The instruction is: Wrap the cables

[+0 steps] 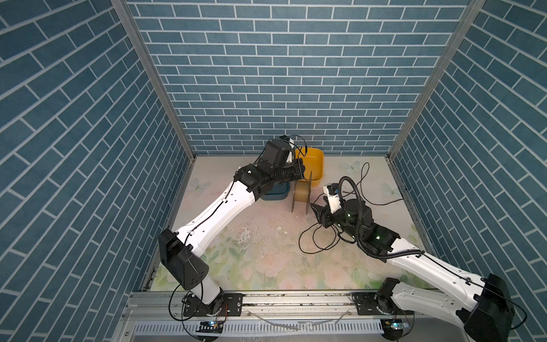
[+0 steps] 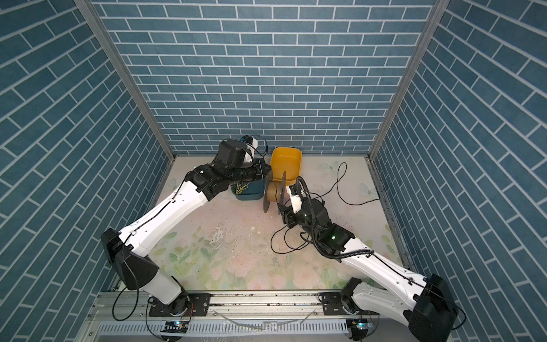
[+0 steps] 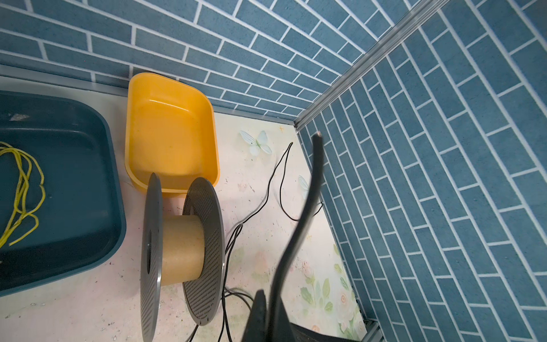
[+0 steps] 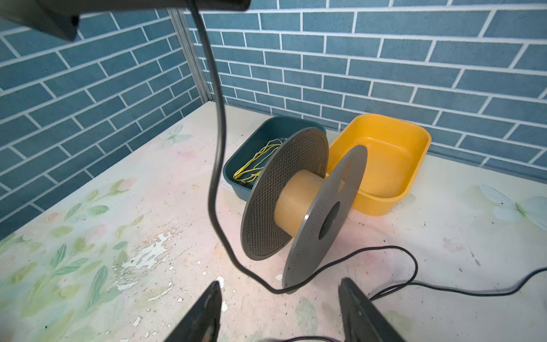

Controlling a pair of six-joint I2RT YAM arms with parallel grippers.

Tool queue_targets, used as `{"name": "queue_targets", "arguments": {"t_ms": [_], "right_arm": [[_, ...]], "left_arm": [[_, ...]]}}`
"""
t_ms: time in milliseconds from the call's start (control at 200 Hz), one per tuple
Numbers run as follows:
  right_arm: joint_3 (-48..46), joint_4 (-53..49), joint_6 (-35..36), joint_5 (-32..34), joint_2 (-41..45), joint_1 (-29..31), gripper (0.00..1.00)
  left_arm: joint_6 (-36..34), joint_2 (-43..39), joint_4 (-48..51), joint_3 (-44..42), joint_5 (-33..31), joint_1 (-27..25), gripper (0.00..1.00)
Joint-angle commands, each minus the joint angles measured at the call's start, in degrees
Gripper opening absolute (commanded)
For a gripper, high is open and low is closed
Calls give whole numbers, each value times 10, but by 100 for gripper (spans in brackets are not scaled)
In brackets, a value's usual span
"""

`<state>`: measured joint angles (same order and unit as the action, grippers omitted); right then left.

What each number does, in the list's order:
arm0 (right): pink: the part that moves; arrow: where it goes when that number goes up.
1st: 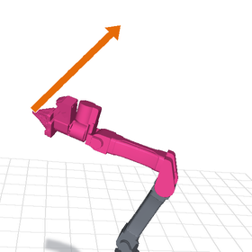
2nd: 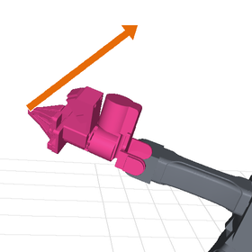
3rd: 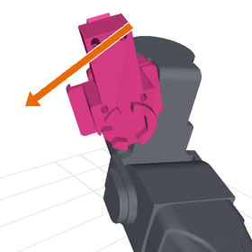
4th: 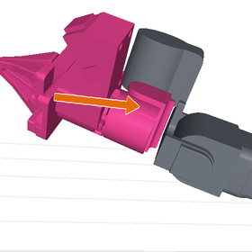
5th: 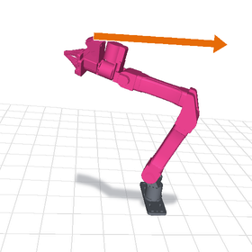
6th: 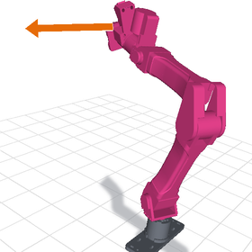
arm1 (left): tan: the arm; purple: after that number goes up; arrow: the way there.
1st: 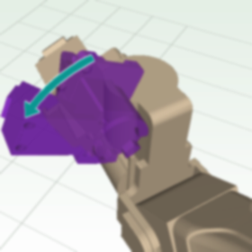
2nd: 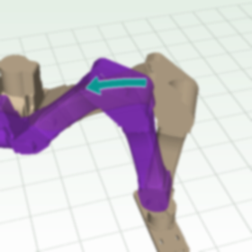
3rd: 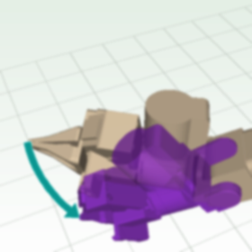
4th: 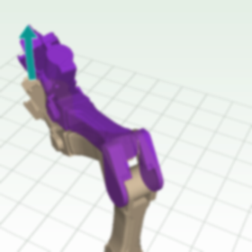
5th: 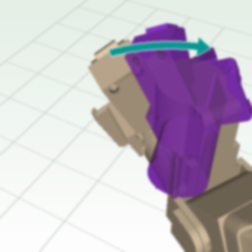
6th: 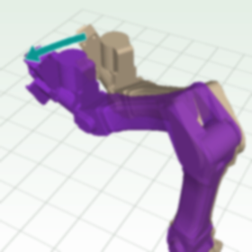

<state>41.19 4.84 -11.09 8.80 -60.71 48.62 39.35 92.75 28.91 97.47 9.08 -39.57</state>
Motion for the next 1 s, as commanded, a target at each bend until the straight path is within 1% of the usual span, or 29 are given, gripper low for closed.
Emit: {"name": "queue_targets", "arguments": {"t_ms": [0,90,160,200,260,320,425,480,510,550,615,635,665,730,770,815,995], "right_arm": [[9,22,30,16,-33,14,63],[22,57,29,11,-64,14,62],[41,70,27,19,-95,14,58],[57,69,24,29,-111,14,54],[72,73,18,39,-129,14,46],[79,83,13,46,-137,14,35],[87,88,11,37,-144,14,16],[89,80,10,34,-142,12,6],[91,72,10,32,-139,13,0],[92,56,10,34,-133,12,0],[91,36,8,40,-117,10,0],[90,28,8,39,-111,9,0],[91,15,7,36,-102,5,0],[101,-25,3,30,-86,-4,0],[108,-51,-1,30,-76,-9,0],[115,-81,-6,27,-66,-17,0],[146,-190,-23,-2,-47,-64,0]], "left_arm": [[-5,11,16,12,-4,-2,0],[-2,12,13,12,0,-2,0],[1,11,9,8,4,-2,0],[0,11,9,6,5,-2,0],[-1,9,9,3,7,-1,0],[-1,5,7,-4,7,-2,1],[-3,-1,4,-14,8,-2,3],[-6,-3,4,-18,11,-2,6],[-8,-4,7,-19,13,-1,11],[-13,-6,12,-19,15,-1,21],[-21,-10,20,-20,14,-1,48],[-24,-12,23,-20,15,0,55],[-29,-13,28,-19,15,1,62],[-41,-19,43,-18,19,3,74],[-51,-24,54,-17,19,4,77],[-65,-29,64,-17,20,4,78],[-113,-33,107,-30,14,8,74]]}}
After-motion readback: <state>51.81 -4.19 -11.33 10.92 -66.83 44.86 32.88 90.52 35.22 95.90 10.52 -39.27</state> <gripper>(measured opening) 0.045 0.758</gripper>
